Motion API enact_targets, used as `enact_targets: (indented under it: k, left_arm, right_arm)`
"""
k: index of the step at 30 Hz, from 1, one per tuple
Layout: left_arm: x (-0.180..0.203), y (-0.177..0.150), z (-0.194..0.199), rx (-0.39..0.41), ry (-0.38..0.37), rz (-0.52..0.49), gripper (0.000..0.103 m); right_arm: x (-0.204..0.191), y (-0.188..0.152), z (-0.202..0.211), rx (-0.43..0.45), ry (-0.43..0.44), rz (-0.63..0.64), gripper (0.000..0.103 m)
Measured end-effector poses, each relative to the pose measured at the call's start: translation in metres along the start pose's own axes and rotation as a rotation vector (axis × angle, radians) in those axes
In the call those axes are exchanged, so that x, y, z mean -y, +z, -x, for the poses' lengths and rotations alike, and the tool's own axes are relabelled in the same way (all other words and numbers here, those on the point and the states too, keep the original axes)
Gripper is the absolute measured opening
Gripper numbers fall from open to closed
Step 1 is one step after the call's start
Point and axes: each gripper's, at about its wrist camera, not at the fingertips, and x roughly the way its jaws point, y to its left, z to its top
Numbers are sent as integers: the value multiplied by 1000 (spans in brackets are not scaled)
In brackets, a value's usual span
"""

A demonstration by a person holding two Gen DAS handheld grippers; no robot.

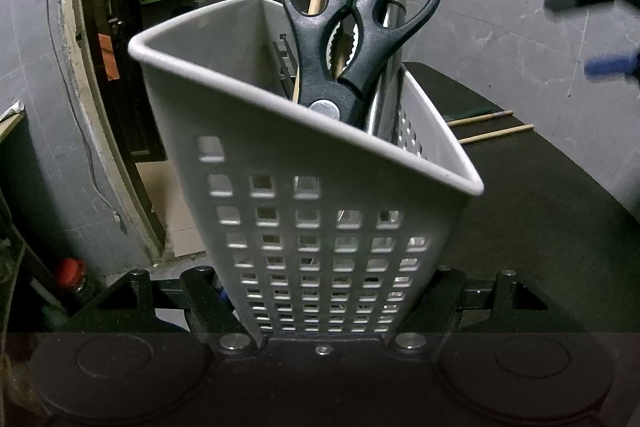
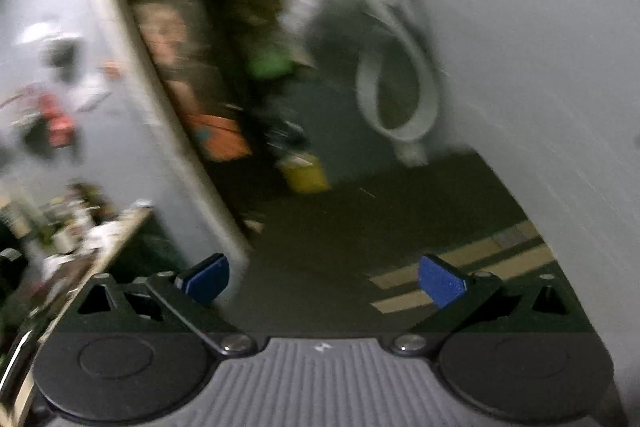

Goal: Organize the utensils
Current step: 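Lower the scissors into the white caddy and open the right tool, then move the right tool down to the wooden chopsticks on the table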

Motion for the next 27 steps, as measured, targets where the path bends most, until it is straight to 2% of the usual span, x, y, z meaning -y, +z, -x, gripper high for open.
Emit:
enact_targets:
  k: [6,9,14,18,27]
  left_arm:
    - [2,2,-1,-10,7,-2,76]
    - [3,2,-2,-15,11,-2,76]
    - [3,4,-3,-21,10,-3,76]
    - [2,5,-4,-25,7,-2,76]
    - [0,6,-6,-27,4,6,76]
  right_arm:
    - [54,-25,-48,-114,-228,-238,103]
    - [75,-34,-72,-112,-301,-329,103]
    - [96,-29,-115,-93,-392,-380,103]
    - [97,-24,-141,-61,-408,-366,103]
    - [98,-7,-193,-49,-493,-337,103]
